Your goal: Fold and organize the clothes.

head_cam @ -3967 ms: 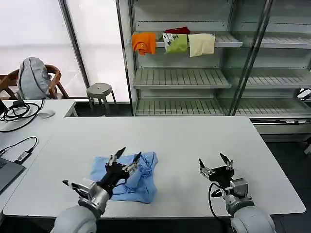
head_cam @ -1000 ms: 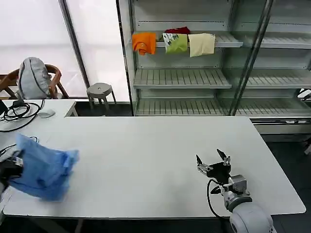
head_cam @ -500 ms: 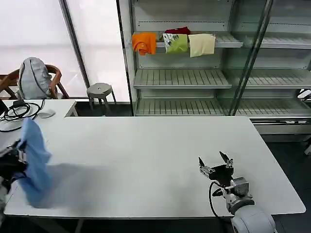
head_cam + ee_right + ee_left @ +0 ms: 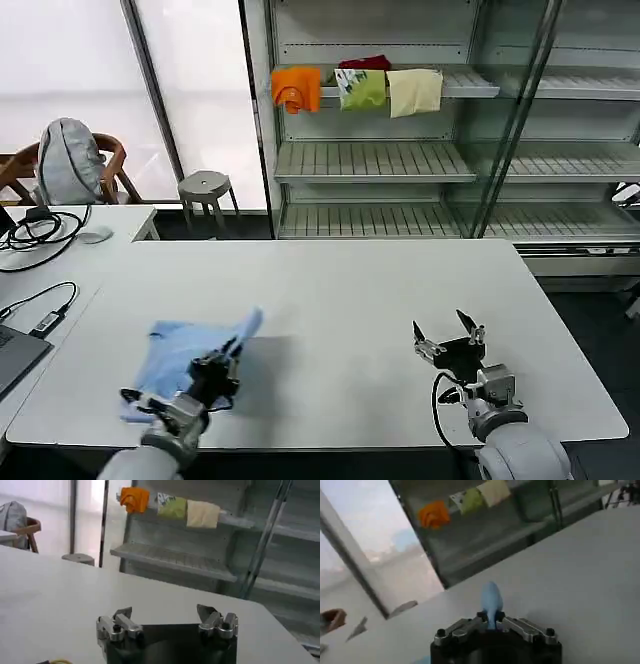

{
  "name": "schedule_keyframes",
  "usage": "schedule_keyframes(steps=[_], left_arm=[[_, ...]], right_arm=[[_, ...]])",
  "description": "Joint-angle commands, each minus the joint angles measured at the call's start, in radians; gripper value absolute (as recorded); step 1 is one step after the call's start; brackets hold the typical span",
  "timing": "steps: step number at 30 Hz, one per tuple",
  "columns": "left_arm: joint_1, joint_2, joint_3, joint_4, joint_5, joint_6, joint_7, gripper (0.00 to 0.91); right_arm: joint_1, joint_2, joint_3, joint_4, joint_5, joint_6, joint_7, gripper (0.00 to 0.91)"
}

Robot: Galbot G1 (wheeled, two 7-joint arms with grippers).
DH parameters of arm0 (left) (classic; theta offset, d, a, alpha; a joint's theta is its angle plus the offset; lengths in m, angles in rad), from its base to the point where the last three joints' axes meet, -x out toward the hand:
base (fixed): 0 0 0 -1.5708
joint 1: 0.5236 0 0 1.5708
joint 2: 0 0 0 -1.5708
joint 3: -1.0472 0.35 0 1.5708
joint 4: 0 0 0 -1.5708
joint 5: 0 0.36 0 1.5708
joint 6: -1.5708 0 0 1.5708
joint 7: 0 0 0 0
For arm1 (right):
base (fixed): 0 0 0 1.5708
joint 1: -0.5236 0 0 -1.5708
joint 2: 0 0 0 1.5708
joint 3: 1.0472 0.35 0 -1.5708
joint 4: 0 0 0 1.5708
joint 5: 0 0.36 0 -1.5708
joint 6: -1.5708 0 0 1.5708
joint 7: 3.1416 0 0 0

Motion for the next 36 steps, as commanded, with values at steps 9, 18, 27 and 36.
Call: schedule_keyframes(steps=[9,18,27,36], left_arm=[[-0.26,-0.17,0.23,0.165,-0.109,0.052,-0.158,0.02],[-0.26,-0.235,0.27,0.18,-0.199,0.052,-0.211,0.161],[-0.304,-0.338,0.325,0.248,-0.201,0.051,-0.215,0.02],[-0.344,-0.375,0.359,0.298,-0.33,-0.047,-0.227,0.907]], right_arm=[[0.061,-0.033,0.06,-0.028,0.001,0.0,-0.052,0.907],[0.191,-0.085,0.111,-0.09,0.053,-0.017,-0.044,0.907],[0.188,-0.093,0.127,-0.113,0.053,-0.013,-0.066,0.907],[0.195,-0.092,0.123,-0.132,0.052,-0.011,-0.071,0.907]])
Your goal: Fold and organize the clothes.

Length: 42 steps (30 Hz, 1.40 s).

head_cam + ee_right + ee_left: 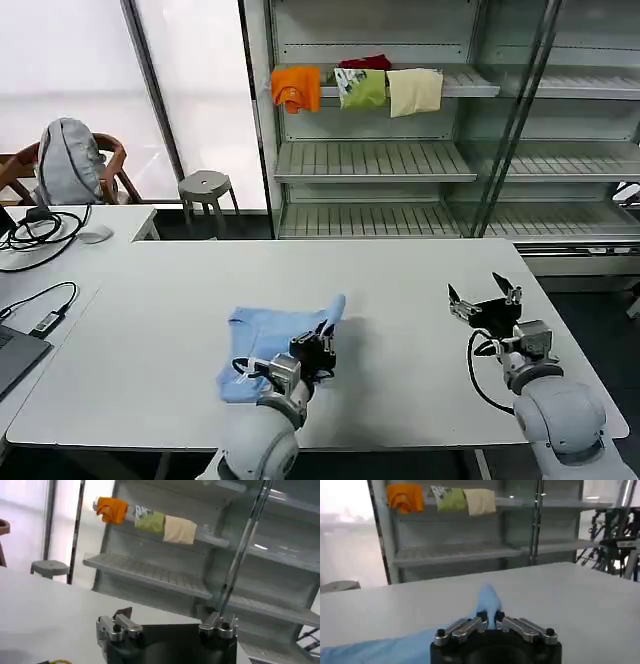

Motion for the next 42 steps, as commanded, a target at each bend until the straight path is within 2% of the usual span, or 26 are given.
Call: schedule_keyframes(steps=[1,5,8,10,13,16,20,24,29,34,38,42], left_arm=[[-0.051,-0.08,0.051,0.068,-0.141,-0.104,-0.015,0.907],[-0.064,-0.13,0.056,0.077,-0.184,-0.136,-0.014,0.907],[-0.063,-0.205,0.061,0.113,-0.194,-0.163,-0.03,0.907],[-0.052,-0.212,0.077,0.117,-0.186,-0.176,-0.038,0.907],[-0.065,-0.147,0.031,0.064,-0.159,-0.178,-0.015,0.907],[-0.083,-0.019,-0.068,0.001,-0.16,-0.173,0.025,0.907],[-0.003,0.092,-0.174,-0.074,-0.137,-0.178,0.063,0.907],[0.1,0.144,-0.269,-0.124,-0.056,-0.241,0.122,0.907],[0.22,0.174,-0.479,-0.139,0.082,-0.377,0.204,0.907],[0.269,0.212,-0.634,-0.117,0.035,-0.417,0.217,0.907],[0.292,0.24,-0.749,-0.095,-0.038,-0.429,0.23,0.907],[0.303,0.26,-0.799,-0.073,-0.066,-0.436,0.24,0.907]], right_arm=[[0.031,-0.009,0.011,-0.023,0.006,-0.001,-0.007,0.907],[0.032,-0.006,0.011,-0.024,0.005,-0.001,-0.01,0.907],[0.031,-0.006,0.017,-0.022,0.006,-0.002,-0.01,0.907],[0.033,-0.008,0.021,-0.02,0.007,-0.002,-0.011,0.907],[0.037,-0.008,0.017,-0.014,0.007,-0.003,-0.012,0.907],[0.038,0.006,0.006,-0.012,0.003,-0.003,-0.011,0.907],[0.03,0.026,-0.013,-0.017,-0.008,0.005,-0.014,0.907],[0.019,0.036,-0.033,-0.017,-0.019,0.016,-0.021,0.907],[-0.037,0.063,-0.12,-0.002,-0.061,0.091,-0.088,0.907],[-0.052,0.077,-0.246,0.002,-0.06,0.138,-0.119,0.907],[-0.061,0.084,-0.366,-0.027,-0.127,0.15,-0.124,0.907],[-0.063,0.086,-0.411,-0.039,-0.158,0.149,-0.134,0.907]])
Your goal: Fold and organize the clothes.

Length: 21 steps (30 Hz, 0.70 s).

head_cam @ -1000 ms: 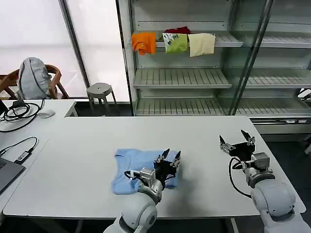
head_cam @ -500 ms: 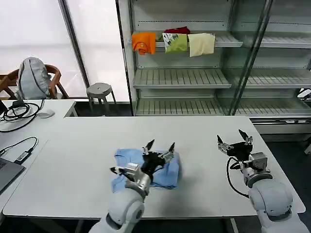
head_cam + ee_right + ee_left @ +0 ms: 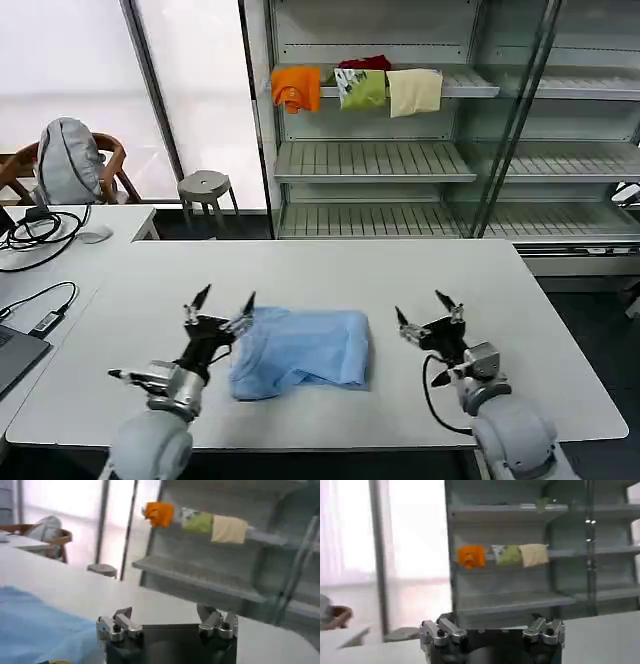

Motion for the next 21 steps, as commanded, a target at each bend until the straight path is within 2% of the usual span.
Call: schedule_keyframes(steps=[1,5,7,10,14,21], left_arm=[[0.112,0.095,-0.333,0.011,-0.044,-0.088,0.061,0.907],[0.115,0.08,-0.322,0.012,-0.05,-0.089,0.066,0.907],[0.114,0.074,-0.31,0.012,-0.05,-0.089,0.066,0.907],[0.11,0.068,-0.296,0.014,-0.041,-0.093,0.067,0.907],[0.102,0.063,-0.283,0.018,-0.036,-0.093,0.066,0.907],[0.097,0.051,-0.263,0.017,-0.022,-0.097,0.064,0.907]], right_arm=[[-0.025,0.01,-0.225,-0.026,-0.088,0.044,-0.044,0.907],[-0.037,0.004,-0.25,-0.038,-0.103,0.042,-0.039,0.907],[-0.048,-0.002,-0.248,-0.032,-0.108,0.016,-0.026,0.907],[-0.072,-0.027,-0.219,-0.01,-0.108,-0.021,-0.028,0.907],[-0.101,-0.048,-0.194,0.002,-0.108,-0.029,-0.046,0.907],[-0.128,-0.061,-0.155,0.014,-0.113,-0.071,-0.032,0.907]])
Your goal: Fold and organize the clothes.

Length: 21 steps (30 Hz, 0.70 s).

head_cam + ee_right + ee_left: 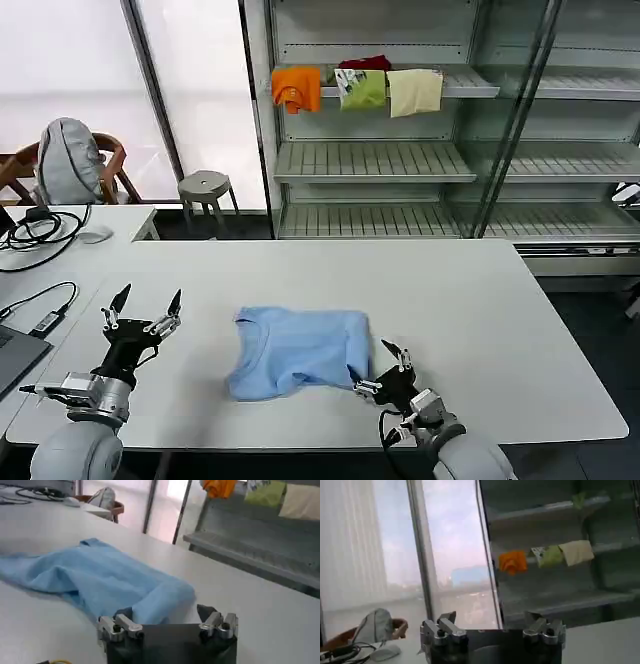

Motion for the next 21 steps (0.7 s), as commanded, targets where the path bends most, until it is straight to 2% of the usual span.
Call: schedule_keyframes(steps=[1,7,15,21], left_arm=[[0.014,0.001,-0.021,-0.002,0.005,-0.015,0.005,0.907],[0.013,-0.006,-0.012,-0.001,0.012,-0.017,0.002,0.907],[0.017,-0.003,-0.009,-0.003,0.015,-0.021,-0.001,0.907],[0.034,0.002,-0.024,-0.013,0.014,-0.024,-0.003,0.907]], right_arm=[[-0.054,-0.028,0.025,0.023,-0.012,-0.051,-0.002,0.907],[-0.086,-0.034,0.059,0.054,-0.002,-0.073,0.01,0.907],[-0.055,-0.019,0.081,0.023,0.009,-0.072,0.024,0.907],[-0.038,-0.007,0.1,0.034,0.054,-0.078,0.038,0.907]])
